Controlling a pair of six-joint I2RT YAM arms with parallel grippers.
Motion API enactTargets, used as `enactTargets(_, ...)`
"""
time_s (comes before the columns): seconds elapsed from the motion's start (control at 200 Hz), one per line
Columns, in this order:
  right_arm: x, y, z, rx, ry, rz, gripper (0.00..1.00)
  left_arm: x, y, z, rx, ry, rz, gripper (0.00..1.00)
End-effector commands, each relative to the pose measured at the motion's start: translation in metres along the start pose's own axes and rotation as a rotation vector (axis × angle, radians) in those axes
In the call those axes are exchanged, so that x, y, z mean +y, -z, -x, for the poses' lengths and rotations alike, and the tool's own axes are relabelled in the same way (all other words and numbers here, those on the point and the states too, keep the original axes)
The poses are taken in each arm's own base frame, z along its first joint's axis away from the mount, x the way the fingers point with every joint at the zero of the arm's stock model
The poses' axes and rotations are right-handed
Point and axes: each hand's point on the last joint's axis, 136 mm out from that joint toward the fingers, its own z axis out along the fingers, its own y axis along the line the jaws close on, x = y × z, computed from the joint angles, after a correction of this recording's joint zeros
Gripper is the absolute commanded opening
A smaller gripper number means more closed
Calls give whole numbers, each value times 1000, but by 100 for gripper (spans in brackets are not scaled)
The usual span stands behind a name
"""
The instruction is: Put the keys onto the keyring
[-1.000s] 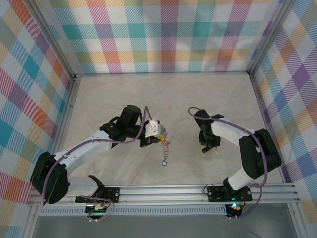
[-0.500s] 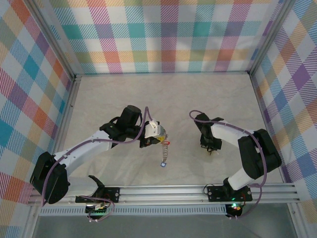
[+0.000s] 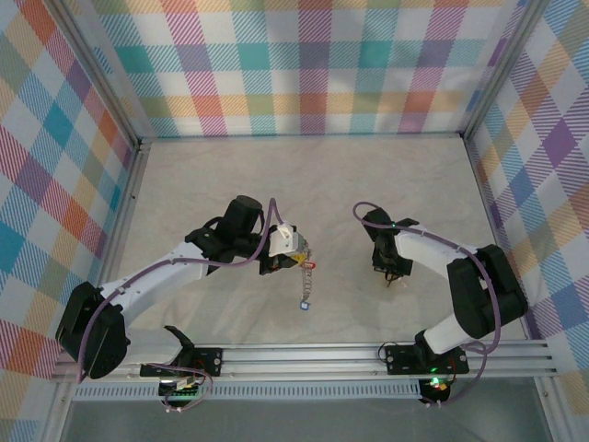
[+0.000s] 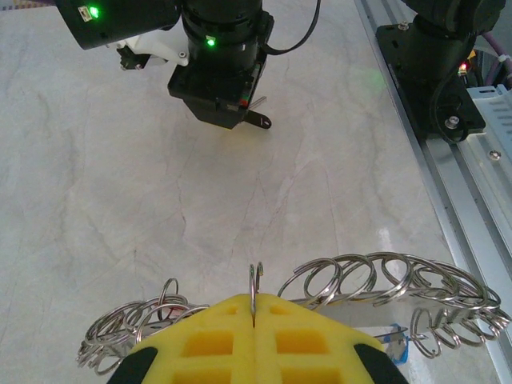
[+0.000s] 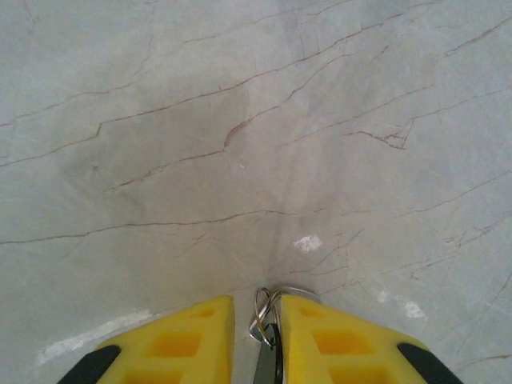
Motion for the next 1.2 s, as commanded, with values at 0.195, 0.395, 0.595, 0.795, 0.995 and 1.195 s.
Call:
enactTargets(0.195, -5, -2, -4, 2, 20, -19, 18, -7, 2, 12, -31, -33, -31, 0)
enactTargets(0.395, -7, -4, -7, 15, 30, -32, 17, -7, 2, 12, -31, -32, -34, 0)
enactTargets(0.595, -8, -4, -8, 18, 32, -36, 23, -7, 0, 10, -26, -27, -37, 0)
enactTargets(0.795, -8, -8, -10, 23, 31, -37, 15, -7, -1, 8, -21, -21, -40, 0)
enactTargets(0.995, -7, -8, -10, 23, 32, -35, 12, -7, -3, 6, -15, -17, -44, 0)
enactTargets(1.195, -6, -6, -8, 13, 32, -26, 8, -6, -4, 4, -10, -14, -45, 0)
